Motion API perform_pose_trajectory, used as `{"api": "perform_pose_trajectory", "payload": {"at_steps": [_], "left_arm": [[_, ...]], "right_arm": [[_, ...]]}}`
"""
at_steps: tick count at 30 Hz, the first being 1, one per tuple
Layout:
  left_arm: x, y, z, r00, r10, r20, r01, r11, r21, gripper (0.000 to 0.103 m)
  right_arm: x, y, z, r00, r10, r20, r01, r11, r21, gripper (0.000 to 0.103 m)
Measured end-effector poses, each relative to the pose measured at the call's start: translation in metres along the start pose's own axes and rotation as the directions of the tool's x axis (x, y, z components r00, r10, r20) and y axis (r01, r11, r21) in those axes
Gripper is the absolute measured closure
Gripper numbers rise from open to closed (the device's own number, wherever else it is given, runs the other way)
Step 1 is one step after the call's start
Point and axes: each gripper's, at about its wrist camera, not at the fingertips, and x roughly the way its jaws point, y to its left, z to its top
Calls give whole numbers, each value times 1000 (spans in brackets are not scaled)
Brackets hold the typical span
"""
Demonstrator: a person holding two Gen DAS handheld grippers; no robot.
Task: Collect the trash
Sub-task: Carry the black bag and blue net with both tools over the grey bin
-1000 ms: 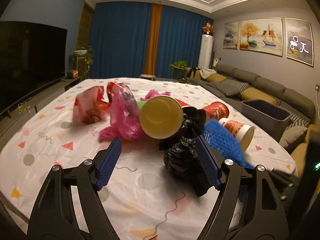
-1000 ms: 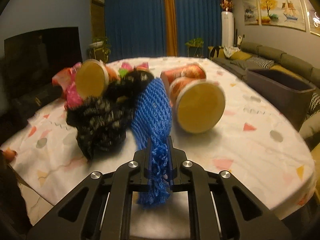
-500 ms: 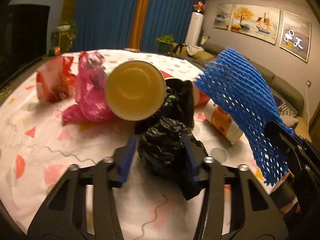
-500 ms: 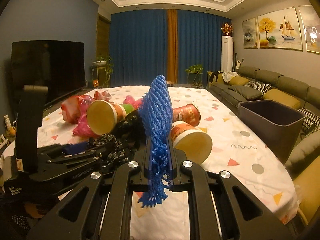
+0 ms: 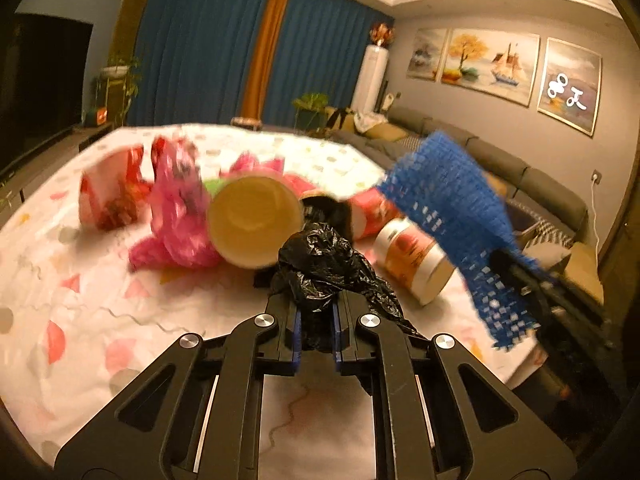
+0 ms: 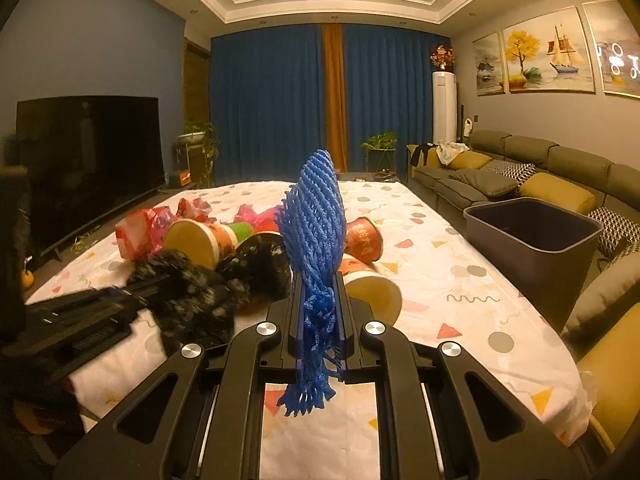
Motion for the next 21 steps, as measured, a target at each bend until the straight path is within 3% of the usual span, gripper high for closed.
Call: {"api": "perform_pose_trajectory", "payload": {"at_steps": [4,13,21], "left_arm": [[-17,-16,17,998,-9,68,7,999,34,93],[-17,-46,45,993,-22,118,12,997,82,93],[0,-93,79,981,-104,165,86,990,114,93]], "right_arm": [[-3,-6,4,1000,-5,6,5,1000,23,90],[-15,-24,20,997,-52,62,49,998,49,90],[-25,-62,43,978,-155,138,146,986,80,90]]}}
